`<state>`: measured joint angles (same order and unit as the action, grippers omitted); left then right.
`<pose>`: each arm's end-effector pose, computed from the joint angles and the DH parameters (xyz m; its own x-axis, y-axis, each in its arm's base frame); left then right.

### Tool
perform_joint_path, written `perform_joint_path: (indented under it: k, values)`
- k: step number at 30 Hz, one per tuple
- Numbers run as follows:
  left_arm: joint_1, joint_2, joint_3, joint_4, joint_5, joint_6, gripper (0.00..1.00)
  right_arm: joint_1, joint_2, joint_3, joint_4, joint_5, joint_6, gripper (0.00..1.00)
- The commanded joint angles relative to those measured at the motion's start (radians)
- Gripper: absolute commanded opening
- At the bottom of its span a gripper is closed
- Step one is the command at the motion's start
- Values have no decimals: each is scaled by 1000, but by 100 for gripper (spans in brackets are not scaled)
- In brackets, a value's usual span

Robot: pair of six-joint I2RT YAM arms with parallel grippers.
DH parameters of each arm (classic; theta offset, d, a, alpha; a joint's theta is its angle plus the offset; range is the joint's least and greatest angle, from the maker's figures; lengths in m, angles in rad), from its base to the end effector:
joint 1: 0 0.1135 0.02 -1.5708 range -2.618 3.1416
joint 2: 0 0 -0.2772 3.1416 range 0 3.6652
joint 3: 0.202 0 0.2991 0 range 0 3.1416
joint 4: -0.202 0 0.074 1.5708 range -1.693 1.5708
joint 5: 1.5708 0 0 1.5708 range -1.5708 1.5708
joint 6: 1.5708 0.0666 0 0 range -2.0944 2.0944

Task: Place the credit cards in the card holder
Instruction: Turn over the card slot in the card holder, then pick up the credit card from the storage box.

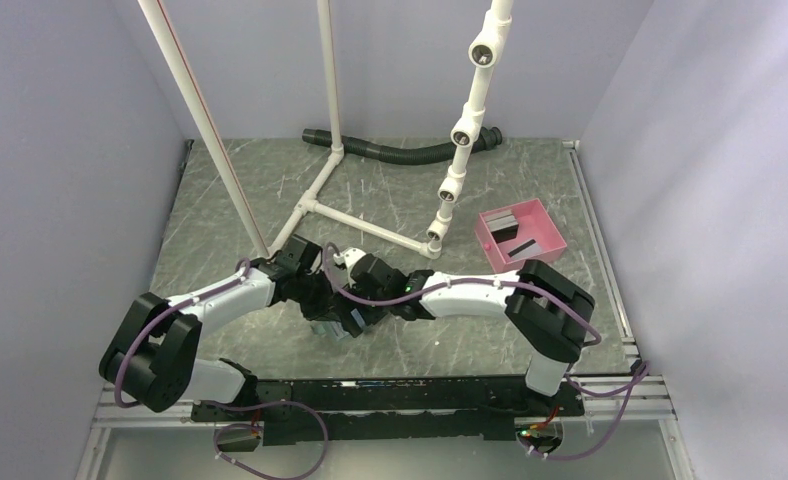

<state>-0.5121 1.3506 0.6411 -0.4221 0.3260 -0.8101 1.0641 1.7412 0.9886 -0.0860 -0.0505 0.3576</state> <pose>0.2329 -0.1554 0.1146 -0.9662 -0.2441 -0.0832 -0.1696 0.8446 -0.5078 0.1989 0.3652 0.1257 -0.6495 -0.4498 -0.6131 -0.7070 0.6540 0.2692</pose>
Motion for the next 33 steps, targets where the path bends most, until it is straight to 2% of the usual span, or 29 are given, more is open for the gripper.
perform_joint_path:
  k: [1, 5, 11, 13, 16, 19, 23, 26, 28, 30, 33]
  values:
    - [-3, 9, -41, -27, -87, 10, 2, 48, 37, 72, -31, 125, -34, 89]
    - [-3, 8, -45, -31, -92, 10, 2, 53, 43, 77, -77, 289, 24, 85]
    - [-3, 0, -60, -32, -99, 4, 1, 6, -25, 33, -155, 478, 118, 52]
    - [-3, -4, -56, -39, -100, 6, 0, 2, -81, 18, -186, 551, 130, 45]
    - [-3, -15, -41, -56, -106, 14, 1, 2, -147, 36, -273, 634, 126, 44]
    - [-3, -24, -21, -70, -94, 30, 2, 4, -248, 44, -309, 566, 65, 52]
    - [-3, -52, 6, -86, -69, 49, 4, 3, -536, -49, -285, 414, -6, 60]
    - [-2, -74, 21, -97, -66, 60, 7, -8, -764, -94, -347, 450, -10, 65]
    - [-2, -86, 40, -105, -49, 72, 9, -73, -844, -116, -396, 454, -10, 66]
    - [-2, -107, 69, -105, -14, 83, 14, -219, -893, -147, -437, 417, -5, 65]
    - [-1, -125, 129, -103, 53, 101, 22, -418, -936, -180, -482, 386, 22, 58]
